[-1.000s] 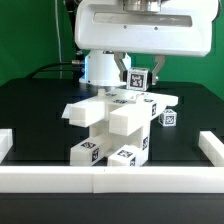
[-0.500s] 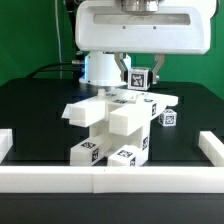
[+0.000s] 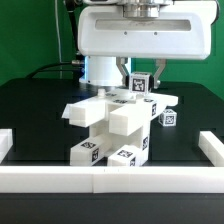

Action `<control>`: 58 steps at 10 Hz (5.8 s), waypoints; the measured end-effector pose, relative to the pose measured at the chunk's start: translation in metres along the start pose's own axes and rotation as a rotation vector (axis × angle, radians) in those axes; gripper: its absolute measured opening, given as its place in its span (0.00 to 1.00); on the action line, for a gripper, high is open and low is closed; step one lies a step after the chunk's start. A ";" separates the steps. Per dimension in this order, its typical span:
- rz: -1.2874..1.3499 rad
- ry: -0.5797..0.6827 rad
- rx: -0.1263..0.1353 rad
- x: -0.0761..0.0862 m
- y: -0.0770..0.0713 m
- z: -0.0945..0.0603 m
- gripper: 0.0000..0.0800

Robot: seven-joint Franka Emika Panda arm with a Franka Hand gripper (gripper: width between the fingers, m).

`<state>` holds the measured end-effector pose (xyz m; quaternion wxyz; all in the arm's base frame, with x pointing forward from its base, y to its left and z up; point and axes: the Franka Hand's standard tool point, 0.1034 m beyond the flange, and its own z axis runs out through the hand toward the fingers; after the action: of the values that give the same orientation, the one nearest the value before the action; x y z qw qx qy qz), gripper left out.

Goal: Assemble chair

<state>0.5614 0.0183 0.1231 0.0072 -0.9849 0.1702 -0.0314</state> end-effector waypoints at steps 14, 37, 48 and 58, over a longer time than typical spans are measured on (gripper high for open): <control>-0.004 0.020 -0.005 0.003 0.000 0.002 0.34; 0.023 0.081 -0.015 0.015 0.005 0.008 0.34; 0.043 0.048 -0.016 0.015 0.010 0.008 0.34; 0.045 0.057 -0.016 0.017 0.011 0.008 0.34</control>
Offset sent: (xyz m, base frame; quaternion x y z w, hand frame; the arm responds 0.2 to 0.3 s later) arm 0.0051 0.0014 -0.0024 0.0053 -0.0017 -0.0074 1.0000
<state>0.5739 0.0021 0.1160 -0.0051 -0.9796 0.1925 -0.0579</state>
